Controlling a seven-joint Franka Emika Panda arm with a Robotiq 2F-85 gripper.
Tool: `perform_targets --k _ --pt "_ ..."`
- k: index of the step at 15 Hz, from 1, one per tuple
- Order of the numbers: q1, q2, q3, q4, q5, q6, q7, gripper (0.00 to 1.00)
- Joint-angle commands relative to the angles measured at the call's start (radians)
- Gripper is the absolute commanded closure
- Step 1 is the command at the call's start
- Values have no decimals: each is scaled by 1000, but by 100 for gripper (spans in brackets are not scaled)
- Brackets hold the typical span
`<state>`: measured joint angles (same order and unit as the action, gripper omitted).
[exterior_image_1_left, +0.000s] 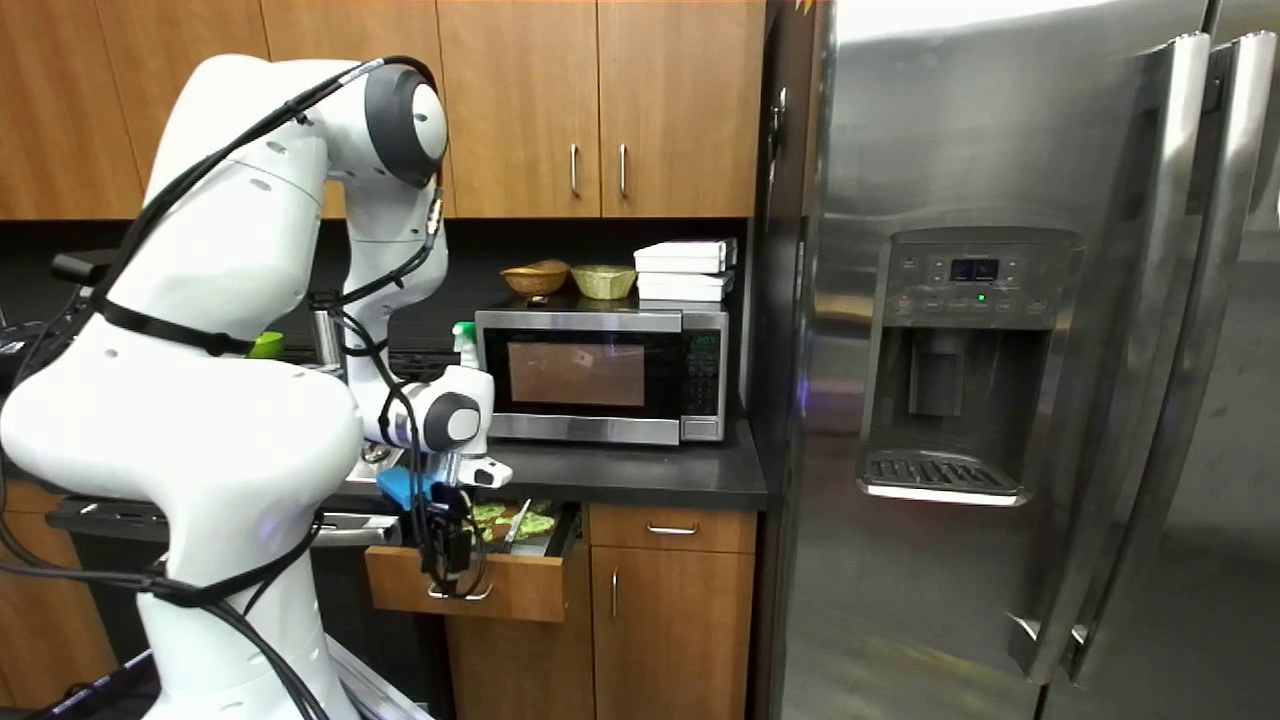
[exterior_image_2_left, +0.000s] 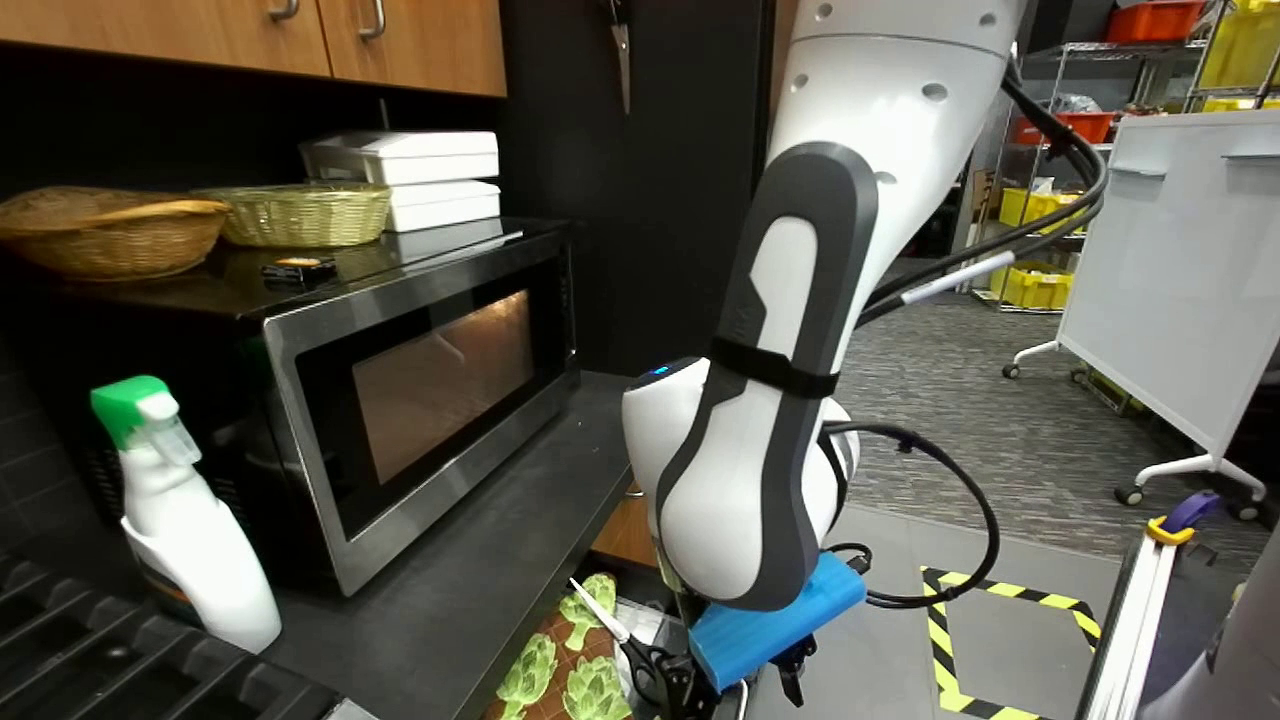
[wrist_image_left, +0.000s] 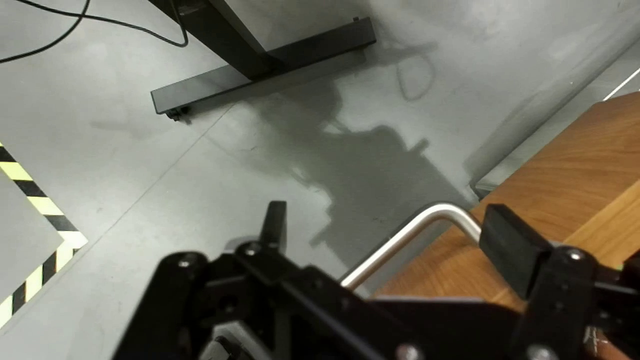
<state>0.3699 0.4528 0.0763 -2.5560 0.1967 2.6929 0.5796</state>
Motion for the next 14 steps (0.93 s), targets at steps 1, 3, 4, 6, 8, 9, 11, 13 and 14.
perform_targets --k 1,3,4,6,8,9,11,13,14 --pt "17 37 -8 168 -12 -30 66 0" --pt "12 57 -1 192 -10 -61 80 0" --pt "2 66 14 194 8 -62 77 0" --pt "-5 63 34 181 26 -53 67 0" --pt "-3 56 41 161 29 -33 68 0" --pt "0 52 40 153 27 -27 73 0" --pt "8 42 36 140 20 -21 83 0" --pt "12 31 35 126 16 -12 86 0" --pt "13 28 36 120 15 -6 87 0"
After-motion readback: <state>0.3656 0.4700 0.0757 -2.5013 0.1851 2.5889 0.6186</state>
